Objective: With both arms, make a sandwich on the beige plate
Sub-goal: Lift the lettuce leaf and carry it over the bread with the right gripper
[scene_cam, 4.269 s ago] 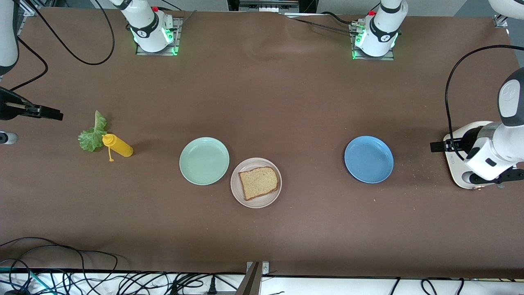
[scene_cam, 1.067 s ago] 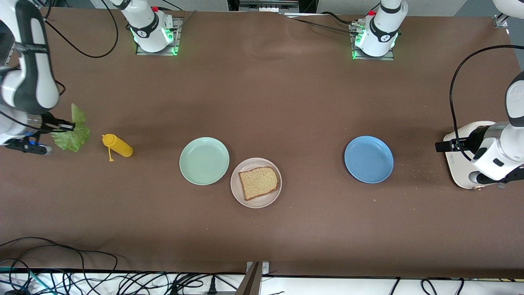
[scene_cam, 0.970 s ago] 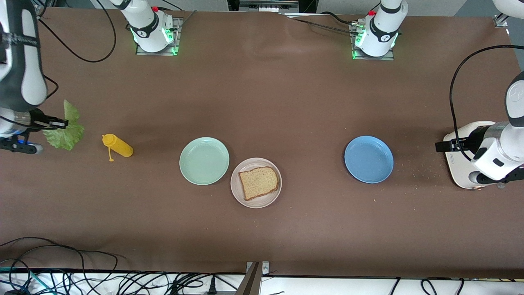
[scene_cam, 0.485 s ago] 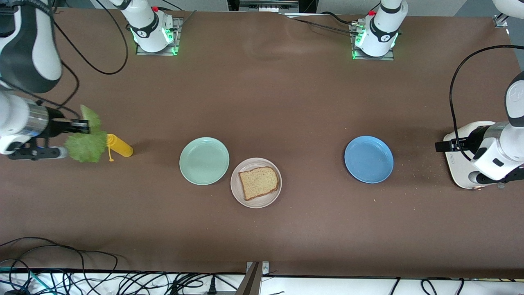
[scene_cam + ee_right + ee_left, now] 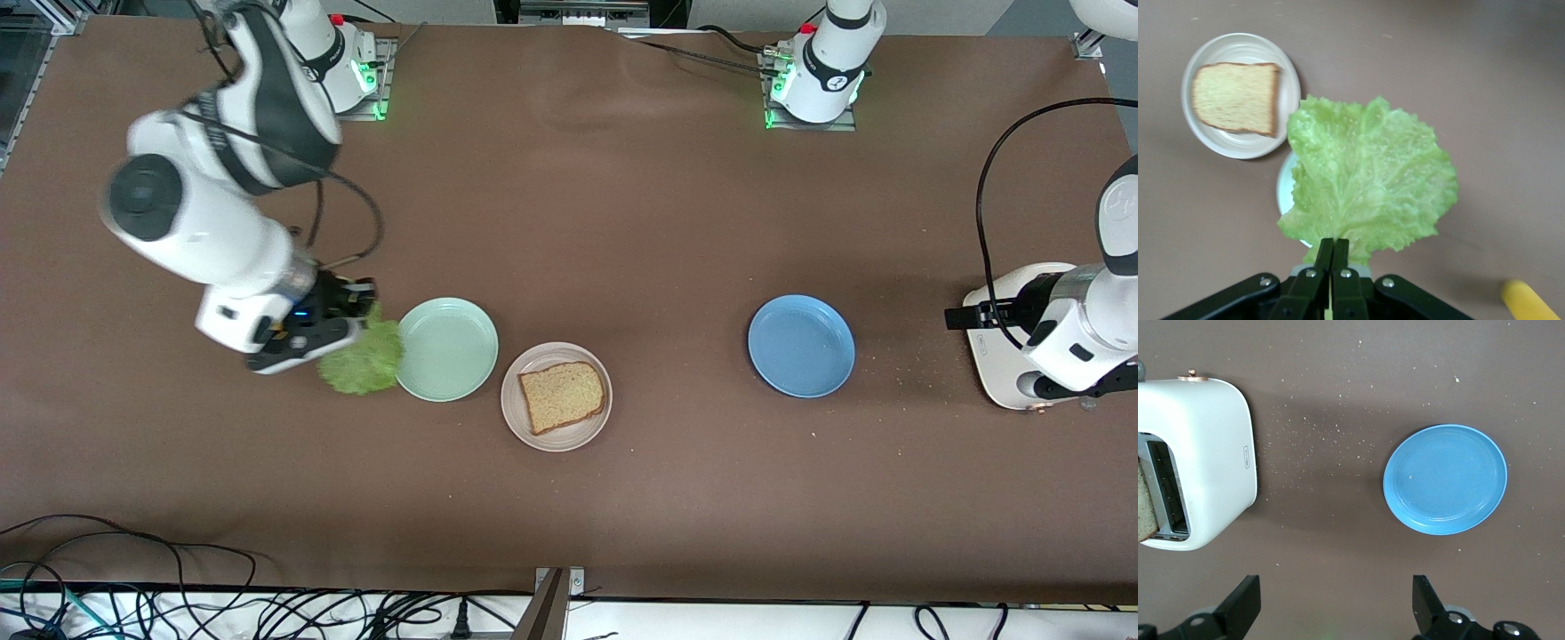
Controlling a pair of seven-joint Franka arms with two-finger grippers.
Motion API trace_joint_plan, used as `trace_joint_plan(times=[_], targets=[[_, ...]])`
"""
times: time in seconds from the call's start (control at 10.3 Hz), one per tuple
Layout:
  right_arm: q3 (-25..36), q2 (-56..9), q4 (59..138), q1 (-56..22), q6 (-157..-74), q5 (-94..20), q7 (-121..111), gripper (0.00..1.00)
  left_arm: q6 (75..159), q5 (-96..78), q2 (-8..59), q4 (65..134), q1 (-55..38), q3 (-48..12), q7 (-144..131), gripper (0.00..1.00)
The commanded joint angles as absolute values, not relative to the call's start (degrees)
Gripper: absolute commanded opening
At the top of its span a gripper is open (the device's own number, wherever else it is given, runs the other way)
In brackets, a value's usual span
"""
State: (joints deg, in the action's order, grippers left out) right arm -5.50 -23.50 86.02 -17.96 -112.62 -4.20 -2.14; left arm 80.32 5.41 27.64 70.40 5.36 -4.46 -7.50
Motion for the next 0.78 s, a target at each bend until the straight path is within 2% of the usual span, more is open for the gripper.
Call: trace_joint_plan(times=[0.0, 0.19, 0.68], targets=[[-5.1, -30.1, 81.3, -24.4, -115.3, -4.7, 0.2, 0.0, 79.8, 7.0, 26.9, 70.8, 5.5, -4.7, -6.9, 1.0], [-5.1, -35.3, 77.9, -29.0, -117.5, -4.7, 5.8, 0.0, 79.8, 7.0, 26.9, 70.8, 5.5, -4.7, -6.9, 1.0], [-4.9, -44.6, 77.8, -31.6, -136.5, -3.0, -5.7, 0.0, 79.8, 7.1, 26.9, 70.8, 5.5, -4.7, -6.8, 1.0]])
